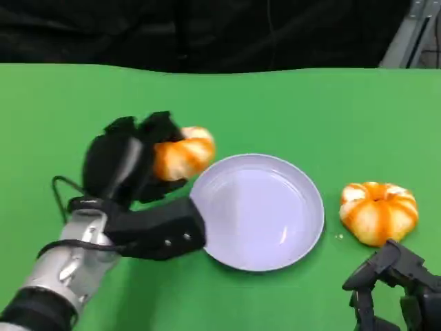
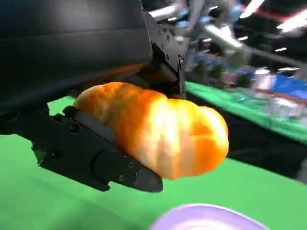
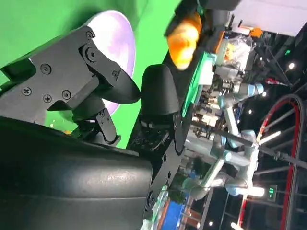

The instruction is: Grasp the bread from the table and place it into the plate.

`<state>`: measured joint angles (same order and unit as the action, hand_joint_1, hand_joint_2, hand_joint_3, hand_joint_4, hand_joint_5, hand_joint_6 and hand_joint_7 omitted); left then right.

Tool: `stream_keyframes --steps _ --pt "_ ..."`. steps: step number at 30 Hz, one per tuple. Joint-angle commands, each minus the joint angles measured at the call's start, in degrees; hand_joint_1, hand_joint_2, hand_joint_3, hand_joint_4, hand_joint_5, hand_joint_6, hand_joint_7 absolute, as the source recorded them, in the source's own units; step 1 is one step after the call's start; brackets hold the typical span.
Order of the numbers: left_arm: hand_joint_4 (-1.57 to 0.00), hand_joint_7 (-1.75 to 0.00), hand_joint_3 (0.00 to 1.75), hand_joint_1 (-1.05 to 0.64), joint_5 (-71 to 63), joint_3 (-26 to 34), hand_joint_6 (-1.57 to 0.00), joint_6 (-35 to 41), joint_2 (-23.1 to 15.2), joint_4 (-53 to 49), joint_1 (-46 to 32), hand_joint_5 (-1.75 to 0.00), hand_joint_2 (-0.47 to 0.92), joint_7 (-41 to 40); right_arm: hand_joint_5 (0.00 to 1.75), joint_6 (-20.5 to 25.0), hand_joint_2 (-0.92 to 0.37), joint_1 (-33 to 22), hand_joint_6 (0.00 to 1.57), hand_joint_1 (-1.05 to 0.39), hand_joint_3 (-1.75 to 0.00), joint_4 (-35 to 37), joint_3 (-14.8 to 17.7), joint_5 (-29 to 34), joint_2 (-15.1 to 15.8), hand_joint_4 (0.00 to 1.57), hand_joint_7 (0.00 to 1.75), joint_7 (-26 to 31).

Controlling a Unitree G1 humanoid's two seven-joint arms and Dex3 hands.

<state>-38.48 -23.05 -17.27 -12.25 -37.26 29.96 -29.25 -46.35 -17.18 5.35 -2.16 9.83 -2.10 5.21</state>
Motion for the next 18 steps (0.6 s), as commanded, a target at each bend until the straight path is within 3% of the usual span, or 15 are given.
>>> stream_keyframes --steps 1,6,7,10,15,18 --pt "-0.67 -1.52 0.74 -0.07 -0.61 -1.80 -0.71 -0.52 1.29 1.83 0.60 -1.75 0.70 3.12 1.74 1.25 -0.50 -1.03 0.75 -0.12 -1.23 -1.79 0.41 0.28 0.06 0.83 1.51 0.66" --pt "-0.64 -1.48 0.67 -0.06 -1.21 -3.38 -0.71 -1.60 1.96 1.60 0.96 -1.75 0.72 5.72 1.75 1.73 -0.50 -1.26 0.74 -0.11 -1.22 -2.30 0.23 0.85 0.03 0.83 1.52 0.95" --pt "-0.66 -1.38 0.62 -0.07 -1.33 -3.63 -0.75 -1.92 2.02 1.37 1.06 -1.72 0.75 5.85 1.75 1.97 -0.50 -1.38 0.74 -0.11 -1.22 -2.54 0.13 0.82 0.00 0.82 1.52 0.92" --pt "-0.67 -1.31 0.56 -0.07 -1.41 -3.82 -0.78 -2.20 2.06 1.15 1.15 -1.70 0.77 5.89 1.75 2.39 -0.51 -1.56 0.74 -0.11 -1.21 -2.94 -0.03 0.76 0.00 0.82 1.52 0.93" --pt "-0.62 -1.45 0.42 -0.07 -2.02 -5.30 -0.70 -3.30 2.89 -2.04 2.57 -1.74 0.84 6.46 1.74 2.45 -0.51 -1.58 0.74 -0.11 -1.20 -3.17 -0.33 0.97 -0.31 0.82 1.52 1.29" --pt "-0.62 -1.31 0.20 -0.08 -2.65 -5.99 -0.75 -3.94 3.89 -5.03 3.65 -1.74 0.90 5.81 1.74 2.01 -0.51 -1.34 0.74 -0.11 -1.20 -2.81 -0.38 0.84 -0.18 0.82 1.52 1.32"
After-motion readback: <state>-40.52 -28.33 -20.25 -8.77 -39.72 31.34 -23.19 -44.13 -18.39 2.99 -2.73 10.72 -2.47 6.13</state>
